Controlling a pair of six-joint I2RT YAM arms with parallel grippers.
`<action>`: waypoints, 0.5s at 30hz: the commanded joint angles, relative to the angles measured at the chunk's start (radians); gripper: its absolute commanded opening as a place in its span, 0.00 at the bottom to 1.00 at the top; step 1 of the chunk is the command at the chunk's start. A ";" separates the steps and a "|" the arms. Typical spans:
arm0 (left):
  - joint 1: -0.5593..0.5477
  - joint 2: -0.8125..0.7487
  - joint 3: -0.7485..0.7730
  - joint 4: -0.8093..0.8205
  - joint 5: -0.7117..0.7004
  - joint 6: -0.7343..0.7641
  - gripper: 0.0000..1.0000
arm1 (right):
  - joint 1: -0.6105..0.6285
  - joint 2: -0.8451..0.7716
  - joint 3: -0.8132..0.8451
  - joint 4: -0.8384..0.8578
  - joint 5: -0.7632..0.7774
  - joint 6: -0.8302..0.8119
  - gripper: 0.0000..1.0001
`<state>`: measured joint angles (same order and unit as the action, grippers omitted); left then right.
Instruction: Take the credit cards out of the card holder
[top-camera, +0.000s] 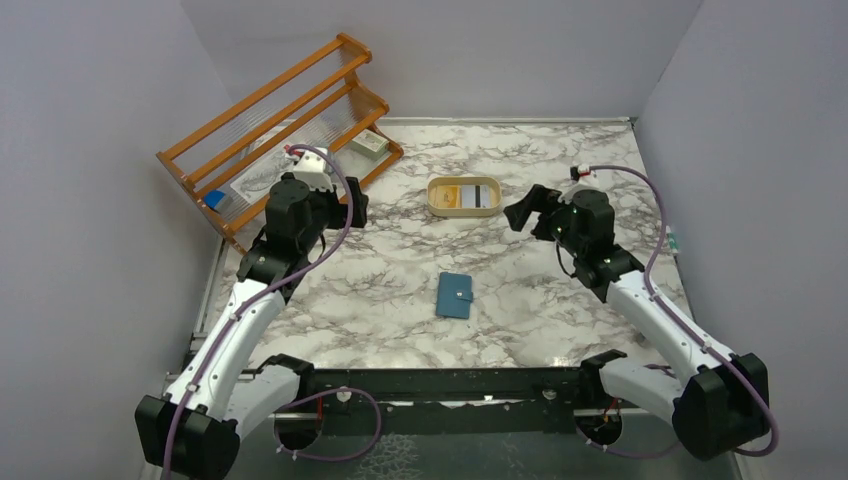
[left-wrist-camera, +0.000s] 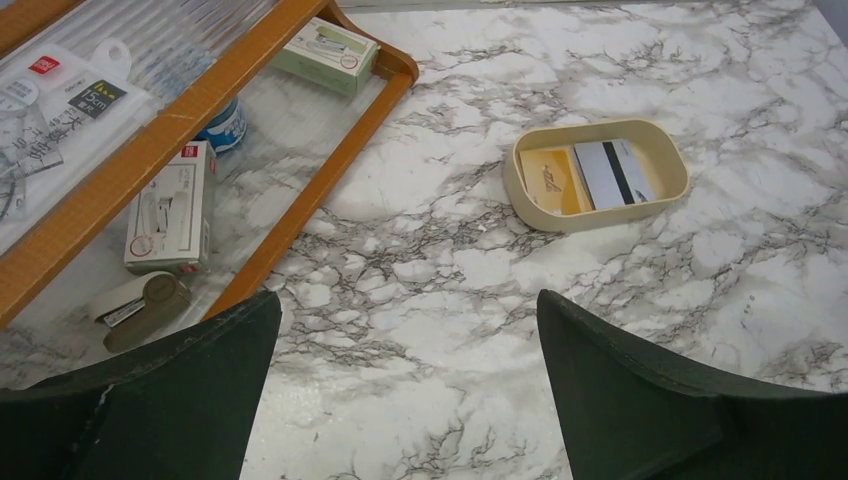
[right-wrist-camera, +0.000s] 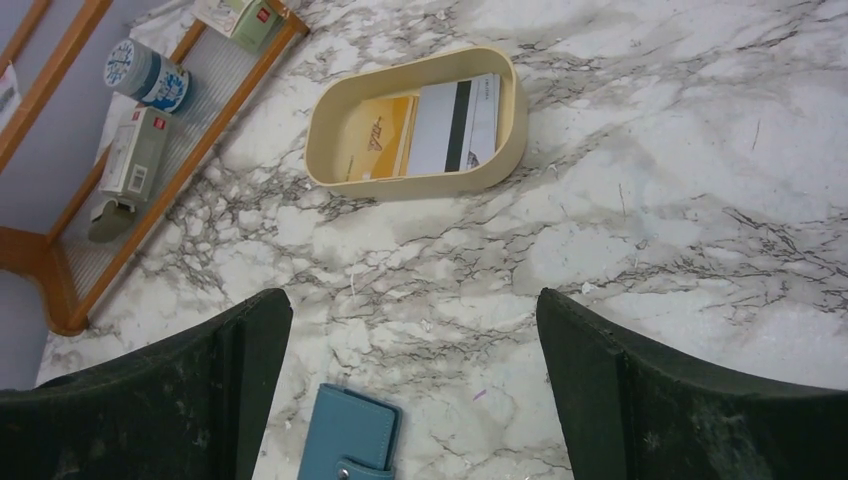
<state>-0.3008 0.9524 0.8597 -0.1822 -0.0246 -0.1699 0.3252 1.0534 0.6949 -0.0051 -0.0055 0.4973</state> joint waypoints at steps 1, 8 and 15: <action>-0.017 -0.018 0.050 -0.023 -0.023 0.046 0.99 | -0.020 -0.011 0.014 0.053 -0.092 -0.002 0.99; -0.027 0.026 0.086 -0.079 0.049 0.016 0.99 | 0.037 0.070 0.084 -0.044 -0.187 -0.201 1.00; -0.030 0.204 0.085 -0.131 0.156 -0.142 0.99 | 0.345 0.262 0.154 -0.106 -0.019 -0.385 0.97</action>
<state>-0.3233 1.0657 0.9386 -0.2504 0.0319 -0.2031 0.5751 1.2400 0.8257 -0.0517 -0.0689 0.2493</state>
